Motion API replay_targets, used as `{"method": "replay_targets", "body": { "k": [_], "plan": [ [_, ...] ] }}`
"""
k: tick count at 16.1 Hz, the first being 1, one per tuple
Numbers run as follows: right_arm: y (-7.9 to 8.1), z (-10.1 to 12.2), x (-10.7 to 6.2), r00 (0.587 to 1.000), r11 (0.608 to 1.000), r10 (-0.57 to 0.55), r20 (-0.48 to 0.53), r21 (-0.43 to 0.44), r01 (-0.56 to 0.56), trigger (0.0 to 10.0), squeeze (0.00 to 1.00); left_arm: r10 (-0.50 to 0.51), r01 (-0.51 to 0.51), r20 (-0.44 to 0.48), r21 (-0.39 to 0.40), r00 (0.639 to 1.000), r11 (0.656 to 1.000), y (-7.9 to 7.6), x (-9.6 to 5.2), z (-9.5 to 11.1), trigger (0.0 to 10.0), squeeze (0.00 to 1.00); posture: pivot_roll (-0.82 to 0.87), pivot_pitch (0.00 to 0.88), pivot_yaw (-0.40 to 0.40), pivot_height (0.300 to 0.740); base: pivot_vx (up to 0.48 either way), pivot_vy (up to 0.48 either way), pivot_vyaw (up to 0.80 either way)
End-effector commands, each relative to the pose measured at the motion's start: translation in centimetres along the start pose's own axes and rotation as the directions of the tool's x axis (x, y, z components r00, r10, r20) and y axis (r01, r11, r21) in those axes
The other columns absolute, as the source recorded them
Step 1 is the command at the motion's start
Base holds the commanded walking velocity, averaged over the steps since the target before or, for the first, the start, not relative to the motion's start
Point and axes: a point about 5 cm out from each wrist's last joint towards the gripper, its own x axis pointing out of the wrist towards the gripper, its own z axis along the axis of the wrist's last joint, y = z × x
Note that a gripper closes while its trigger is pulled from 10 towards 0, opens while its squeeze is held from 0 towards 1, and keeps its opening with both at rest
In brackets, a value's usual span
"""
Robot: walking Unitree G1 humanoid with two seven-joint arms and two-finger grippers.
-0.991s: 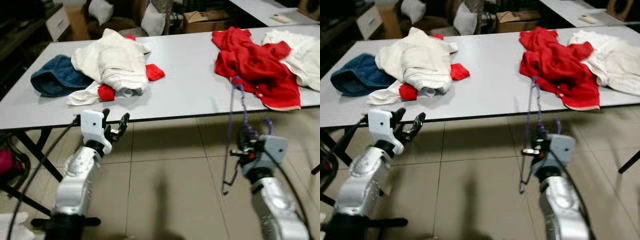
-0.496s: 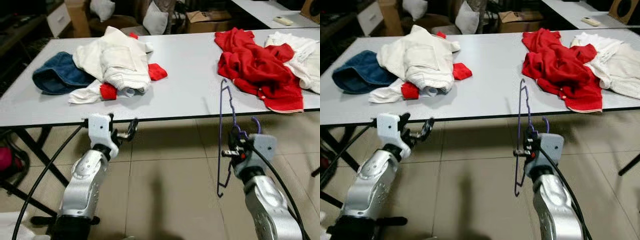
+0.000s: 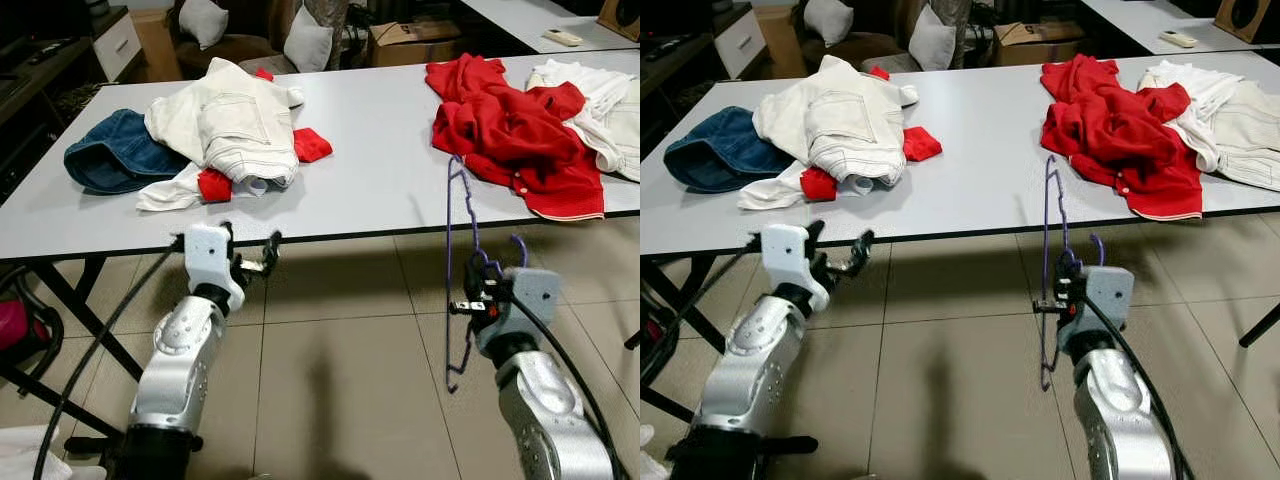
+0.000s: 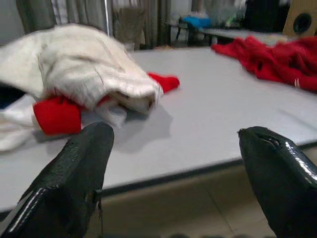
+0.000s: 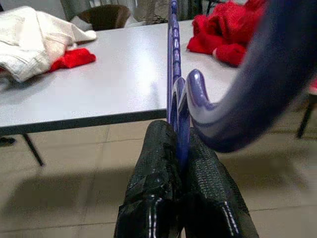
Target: Hang hanger
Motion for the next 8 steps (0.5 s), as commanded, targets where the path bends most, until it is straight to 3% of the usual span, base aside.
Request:
{"method": "replay_targets", "body": {
  "k": [1, 4, 8],
  "plan": [
    [0.4, 0.5, 0.3, 1.000, 0.999, 0.022, 0.007, -0.026, -0.022, 10.0, 0.00, 0.009, -0.008, 0.036, -0.008, 0.999, 1.000, 0.8, 0.2, 0.8, 10.0, 0.84, -0.15, 0.000, 0.076, 0.740, 0.390, 0.000, 0.80],
    [1.2, 0.5, 0.5, 0.996, 0.996, 0.086, 0.003, -0.035, -0.086, 10.0, 0.00, -0.033, 0.033, 0.039, -0.003, 0.999, 0.999, 0.6, 0.3, 1.1, 10.0, 0.83, -0.14, 0.000, 0.070, 0.740, 0.416, 0.000, 0.80],
    [2.0, 0.9, 1.0, 0.985, 0.985, 0.170, 0.003, -0.033, -0.170, 10.0, 0.00, -0.101, 0.101, 0.006, 0.016, 0.995, 0.995, 0.2, -0.2, 0.7, 10.0, 0.83, -0.13, 0.000, 0.050, 0.740, 0.439, 0.000, 0.00]
  ]
}}
